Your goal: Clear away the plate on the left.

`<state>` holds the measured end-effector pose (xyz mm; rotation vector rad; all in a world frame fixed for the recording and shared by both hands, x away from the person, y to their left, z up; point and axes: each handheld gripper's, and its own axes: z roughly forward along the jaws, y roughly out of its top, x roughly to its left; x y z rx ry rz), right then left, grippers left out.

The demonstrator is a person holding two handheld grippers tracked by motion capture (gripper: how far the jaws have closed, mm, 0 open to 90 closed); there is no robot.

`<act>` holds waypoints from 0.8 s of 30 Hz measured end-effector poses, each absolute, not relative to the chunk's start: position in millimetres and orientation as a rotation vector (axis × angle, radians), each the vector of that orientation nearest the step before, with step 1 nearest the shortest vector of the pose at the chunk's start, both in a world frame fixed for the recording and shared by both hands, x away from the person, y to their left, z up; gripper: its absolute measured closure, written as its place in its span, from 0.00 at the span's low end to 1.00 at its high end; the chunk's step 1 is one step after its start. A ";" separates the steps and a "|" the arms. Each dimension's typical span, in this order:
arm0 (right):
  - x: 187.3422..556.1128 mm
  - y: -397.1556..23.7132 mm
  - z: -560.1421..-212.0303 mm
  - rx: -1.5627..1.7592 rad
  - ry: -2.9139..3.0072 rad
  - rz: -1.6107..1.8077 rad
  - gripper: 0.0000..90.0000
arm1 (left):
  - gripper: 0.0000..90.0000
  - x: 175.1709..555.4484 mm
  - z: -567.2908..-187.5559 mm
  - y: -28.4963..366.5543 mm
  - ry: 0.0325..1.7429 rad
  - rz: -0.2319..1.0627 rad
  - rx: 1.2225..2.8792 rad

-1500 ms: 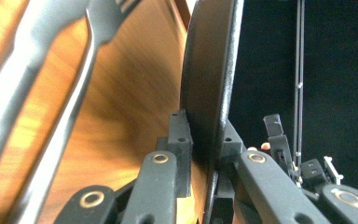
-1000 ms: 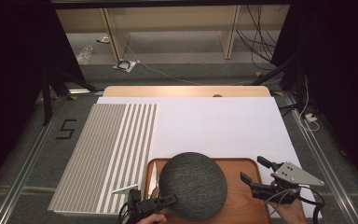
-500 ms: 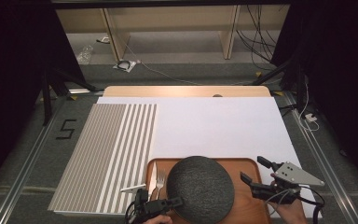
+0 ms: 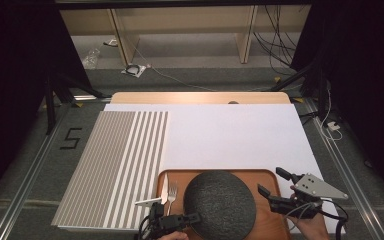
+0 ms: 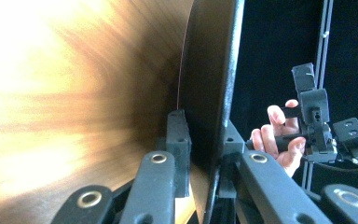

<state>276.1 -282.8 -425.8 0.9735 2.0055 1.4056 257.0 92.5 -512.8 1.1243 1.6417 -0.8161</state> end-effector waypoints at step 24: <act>275.5 -282.4 -425.5 0.970 2.006 1.403 0.23 | 0.89 256.6 -514.6 93.9 1.666 -0.797 1.154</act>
